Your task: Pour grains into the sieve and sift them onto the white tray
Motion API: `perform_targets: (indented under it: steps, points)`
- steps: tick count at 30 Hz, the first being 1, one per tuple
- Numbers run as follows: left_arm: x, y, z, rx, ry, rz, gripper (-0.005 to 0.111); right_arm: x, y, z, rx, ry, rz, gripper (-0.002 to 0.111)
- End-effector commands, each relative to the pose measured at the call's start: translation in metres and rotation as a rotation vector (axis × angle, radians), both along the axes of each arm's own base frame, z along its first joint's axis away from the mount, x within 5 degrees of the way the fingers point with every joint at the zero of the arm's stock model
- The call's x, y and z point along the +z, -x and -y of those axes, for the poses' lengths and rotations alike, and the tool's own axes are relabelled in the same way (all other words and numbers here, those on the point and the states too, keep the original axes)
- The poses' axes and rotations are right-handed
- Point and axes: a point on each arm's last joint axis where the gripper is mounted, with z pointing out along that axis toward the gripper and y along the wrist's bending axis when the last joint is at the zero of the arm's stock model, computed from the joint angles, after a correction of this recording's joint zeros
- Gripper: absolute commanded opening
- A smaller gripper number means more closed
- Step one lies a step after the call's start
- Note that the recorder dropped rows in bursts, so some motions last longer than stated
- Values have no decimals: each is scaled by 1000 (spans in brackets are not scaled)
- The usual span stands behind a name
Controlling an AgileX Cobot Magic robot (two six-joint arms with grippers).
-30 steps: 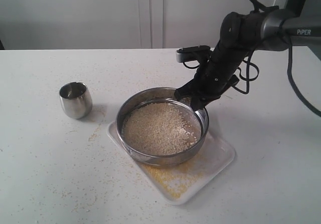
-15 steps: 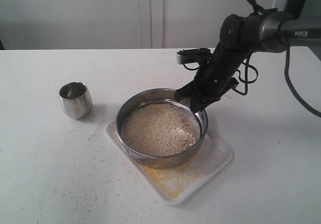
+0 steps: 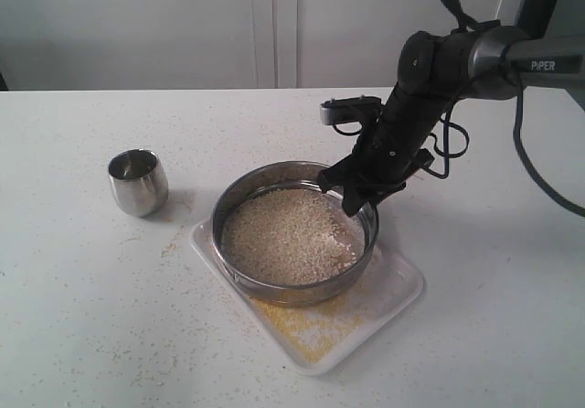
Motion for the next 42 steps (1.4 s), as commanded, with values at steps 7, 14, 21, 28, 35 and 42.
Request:
perform_targets:
  steps: [7, 14, 21, 28, 35, 42]
  points:
    - [-1, 3, 2, -7, 5, -10, 0, 6, 2, 1, -16, -13, -6, 60]
    - [-1, 3, 2, -7, 5, -10, 0, 37, 1, 2, -26, -41, 107, 61]
    - [-1, 3, 2, -7, 5, -10, 0, 70, 5, 5, -24, -53, 203, 61]
    - [-1, 3, 2, -7, 5, -10, 0, 83, 10, 9, 1, -15, 222, 54]
    - [-1, 3, 2, -7, 5, -10, 0, 82, 15, 12, 25, 22, 174, 25]
    - [-1, 3, 2, -7, 5, -10, 0, 80, 16, 12, 25, 19, 160, 0]
